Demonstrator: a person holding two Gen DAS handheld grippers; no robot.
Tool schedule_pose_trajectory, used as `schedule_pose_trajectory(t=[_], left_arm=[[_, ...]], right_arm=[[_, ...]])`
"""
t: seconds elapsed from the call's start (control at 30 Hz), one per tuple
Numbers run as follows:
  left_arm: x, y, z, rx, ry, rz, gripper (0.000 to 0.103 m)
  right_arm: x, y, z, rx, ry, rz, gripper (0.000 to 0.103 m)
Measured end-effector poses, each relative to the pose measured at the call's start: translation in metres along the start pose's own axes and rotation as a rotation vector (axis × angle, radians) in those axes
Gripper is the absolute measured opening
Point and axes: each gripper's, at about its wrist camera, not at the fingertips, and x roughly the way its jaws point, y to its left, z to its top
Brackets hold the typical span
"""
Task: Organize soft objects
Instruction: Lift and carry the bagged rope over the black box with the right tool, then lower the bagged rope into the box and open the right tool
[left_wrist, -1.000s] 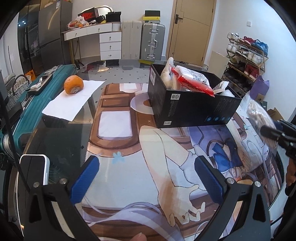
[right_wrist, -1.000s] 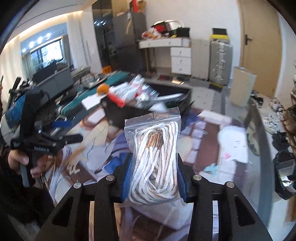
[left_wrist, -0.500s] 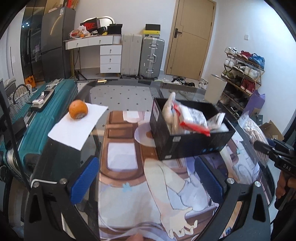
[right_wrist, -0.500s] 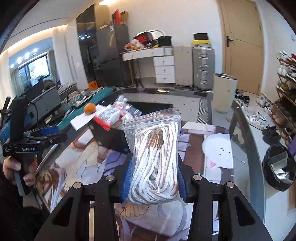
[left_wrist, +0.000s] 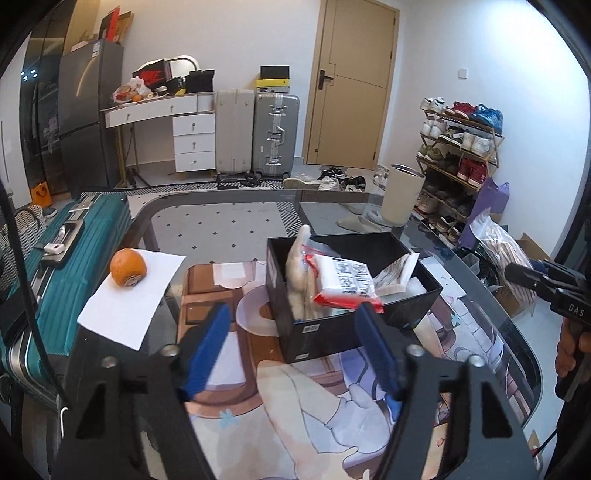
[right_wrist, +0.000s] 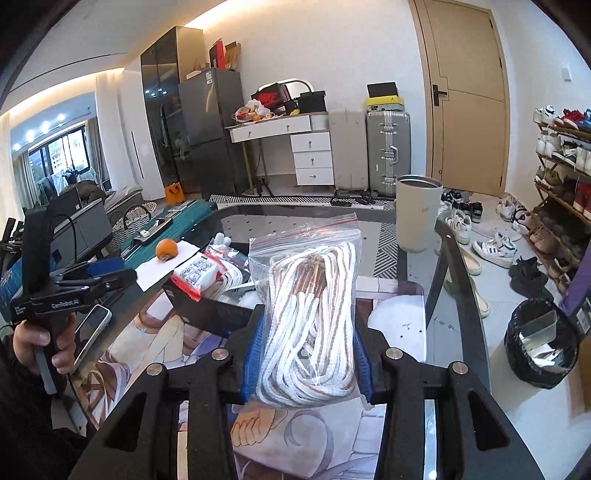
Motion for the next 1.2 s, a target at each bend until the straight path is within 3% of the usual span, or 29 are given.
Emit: schedule_pose_trajectory(t=[0.17,0.6,0.7,0.77,1.2], left_arm=[[0.013,-0.008,0.002,0.026,0.020,-0.020,0.049],[0.051,-0.031,0.003,0.103,0.099,-0.041,0.041],[0.058,-0.033,0.008,0.095,0.094,-0.058,0.034],[0.064,-0.034,0.011,0.099,0.105,-0.066,0.023],[0.082,-0.032,0.015,0.098,0.127,-0.083,0.022]], right_arm=[[0.009,0.005,0.004,-0.011,0.012,0.016,0.042],[0.069,0.034,0.016,-0.082,0.098,0.054,0.042],[0.085,0.039,0.019,-0.105,0.121,0.050,0.042],[0.095,0.042,0.022,-0.114,0.131,0.057,0.042],[0.153,0.062,0.045,-0.208,0.176,0.096,0.042]])
